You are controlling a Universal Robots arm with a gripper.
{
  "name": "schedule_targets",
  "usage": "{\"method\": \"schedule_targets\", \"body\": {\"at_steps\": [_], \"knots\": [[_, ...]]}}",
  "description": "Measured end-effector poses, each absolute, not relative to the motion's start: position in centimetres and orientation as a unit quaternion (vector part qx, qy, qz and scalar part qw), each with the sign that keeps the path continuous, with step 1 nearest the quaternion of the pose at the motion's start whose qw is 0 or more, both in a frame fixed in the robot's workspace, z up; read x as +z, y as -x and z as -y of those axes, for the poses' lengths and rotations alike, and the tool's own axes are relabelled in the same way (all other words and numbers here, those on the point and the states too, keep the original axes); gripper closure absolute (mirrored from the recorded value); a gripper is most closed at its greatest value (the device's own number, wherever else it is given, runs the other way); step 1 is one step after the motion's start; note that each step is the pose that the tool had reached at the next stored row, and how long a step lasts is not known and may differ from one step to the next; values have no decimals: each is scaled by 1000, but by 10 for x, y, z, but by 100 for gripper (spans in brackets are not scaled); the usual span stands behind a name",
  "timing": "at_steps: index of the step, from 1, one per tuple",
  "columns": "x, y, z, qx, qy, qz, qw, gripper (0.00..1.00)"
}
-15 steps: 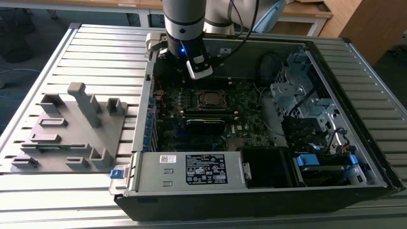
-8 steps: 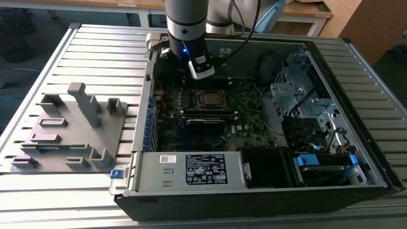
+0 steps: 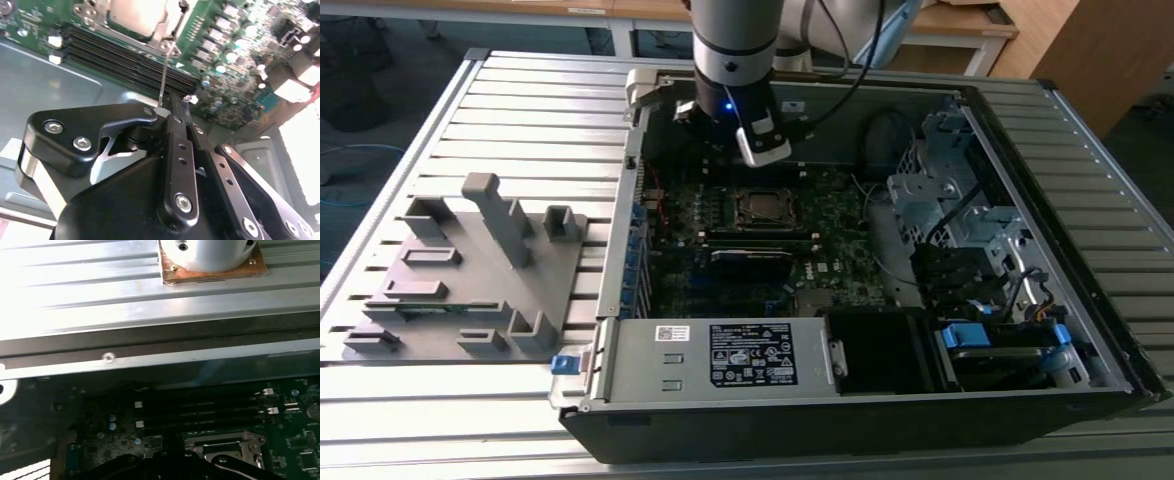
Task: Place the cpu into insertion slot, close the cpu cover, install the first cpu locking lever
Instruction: 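Close the cpu cover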
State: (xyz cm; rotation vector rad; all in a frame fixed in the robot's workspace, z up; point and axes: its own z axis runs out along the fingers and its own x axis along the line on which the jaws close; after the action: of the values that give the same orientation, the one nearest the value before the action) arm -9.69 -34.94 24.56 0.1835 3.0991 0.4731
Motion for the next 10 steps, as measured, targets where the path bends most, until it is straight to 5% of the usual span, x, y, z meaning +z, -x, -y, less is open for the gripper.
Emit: {"method": "schedule_targets", "body": {"at_steps": [10], "knots": [[246, 88, 349, 151, -58, -987, 0, 90]]}}
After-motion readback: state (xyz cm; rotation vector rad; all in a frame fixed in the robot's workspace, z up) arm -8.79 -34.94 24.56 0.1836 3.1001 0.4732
